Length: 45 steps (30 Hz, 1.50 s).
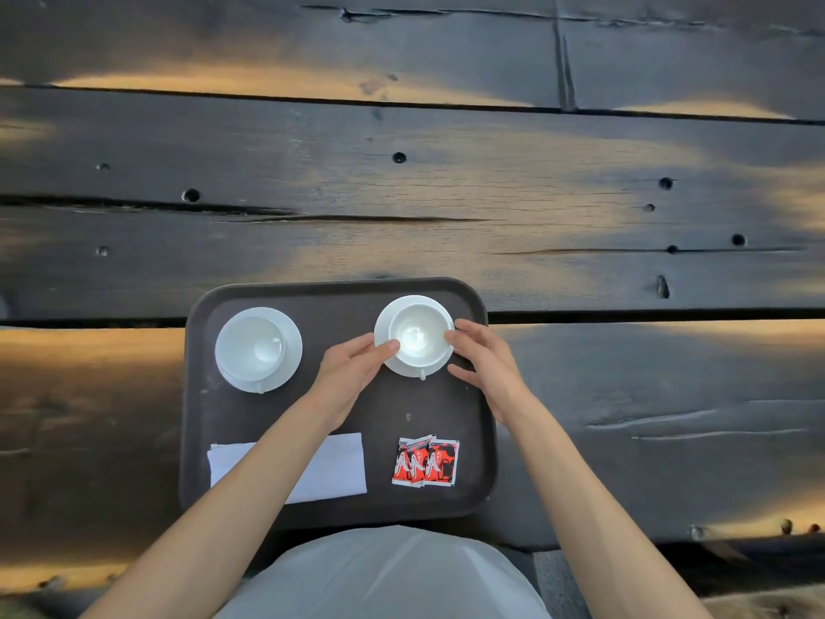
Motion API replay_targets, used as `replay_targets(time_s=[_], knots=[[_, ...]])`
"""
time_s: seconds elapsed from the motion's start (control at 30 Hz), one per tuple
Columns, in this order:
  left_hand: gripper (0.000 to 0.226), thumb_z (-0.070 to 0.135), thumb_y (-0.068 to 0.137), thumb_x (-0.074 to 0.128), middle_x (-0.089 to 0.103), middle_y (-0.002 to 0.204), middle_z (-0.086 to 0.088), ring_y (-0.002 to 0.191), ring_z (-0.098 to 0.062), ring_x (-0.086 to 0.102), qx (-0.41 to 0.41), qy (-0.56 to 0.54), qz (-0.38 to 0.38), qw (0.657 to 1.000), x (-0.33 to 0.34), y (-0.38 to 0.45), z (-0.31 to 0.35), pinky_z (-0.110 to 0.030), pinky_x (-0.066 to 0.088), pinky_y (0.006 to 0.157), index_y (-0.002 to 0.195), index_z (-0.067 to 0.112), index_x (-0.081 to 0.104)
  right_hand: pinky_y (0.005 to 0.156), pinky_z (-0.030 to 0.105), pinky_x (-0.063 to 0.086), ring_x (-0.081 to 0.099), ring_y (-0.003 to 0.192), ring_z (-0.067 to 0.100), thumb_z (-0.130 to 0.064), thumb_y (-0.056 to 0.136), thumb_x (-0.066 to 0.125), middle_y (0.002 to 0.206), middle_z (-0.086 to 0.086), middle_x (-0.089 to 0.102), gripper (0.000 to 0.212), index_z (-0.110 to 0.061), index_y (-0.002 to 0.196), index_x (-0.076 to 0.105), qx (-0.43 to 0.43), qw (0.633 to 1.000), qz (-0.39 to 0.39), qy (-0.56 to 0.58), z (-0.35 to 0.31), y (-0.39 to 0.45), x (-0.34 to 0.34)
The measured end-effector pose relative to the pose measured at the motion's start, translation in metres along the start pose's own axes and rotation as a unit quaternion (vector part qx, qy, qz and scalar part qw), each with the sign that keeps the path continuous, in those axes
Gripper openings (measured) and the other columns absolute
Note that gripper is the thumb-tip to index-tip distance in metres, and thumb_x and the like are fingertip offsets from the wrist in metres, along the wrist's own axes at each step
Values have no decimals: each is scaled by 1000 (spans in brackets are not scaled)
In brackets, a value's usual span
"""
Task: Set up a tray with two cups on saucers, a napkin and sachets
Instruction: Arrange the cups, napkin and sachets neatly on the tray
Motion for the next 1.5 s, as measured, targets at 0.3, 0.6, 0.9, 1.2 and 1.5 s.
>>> replay_targets(time_s=[0.3,0.6,0.9,1.2,1.5], knots=[[58,31,86,78,66,135,2,129,-14,58,-3,5,19,1000,0,-1,-1,-35,42,114,139,13,59,98,39,58,61,120,8,-39,85,78,127,-8,66,48,-25,128,63,-8,1000,2,-6,3,0,0],[48,32,92,72,59,138,1,131,-18,52,9,98,28,995,0,-16,16,-37,41,114,136,18,59,99,40,57,62,120,10,-43,86,76,128,-4,66,46,-25,127,64,-30,999,9,-22,-10,-11,-3],[38,31,96,64,63,137,12,120,-2,61,173,82,89,977,-71,-60,78,-33,50,105,134,31,63,85,30,61,68,110,9,-39,91,72,113,-7,73,27,-27,115,71,-138,989,11,-44,-54,-39,19],[36,33,98,60,64,132,5,122,-17,60,149,13,225,963,-199,-71,54,-28,51,88,134,25,62,77,26,61,69,108,6,-45,88,72,112,-11,73,24,-32,108,73,-148,983,-66,-81,-60,-46,113],[34,43,89,72,61,124,13,125,-15,56,59,-2,178,982,-201,-53,1,-34,46,100,121,32,66,105,41,52,57,115,7,-49,87,73,124,-12,59,63,-23,141,52,-2,988,-105,-115,5,-23,194]])
Point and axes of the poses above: each hand's wrist, its own y-axis towards the middle knuckle, its own x-axis out of the palm, z = x × y, the point moved 5 cm from there along y, towards the middle knuckle
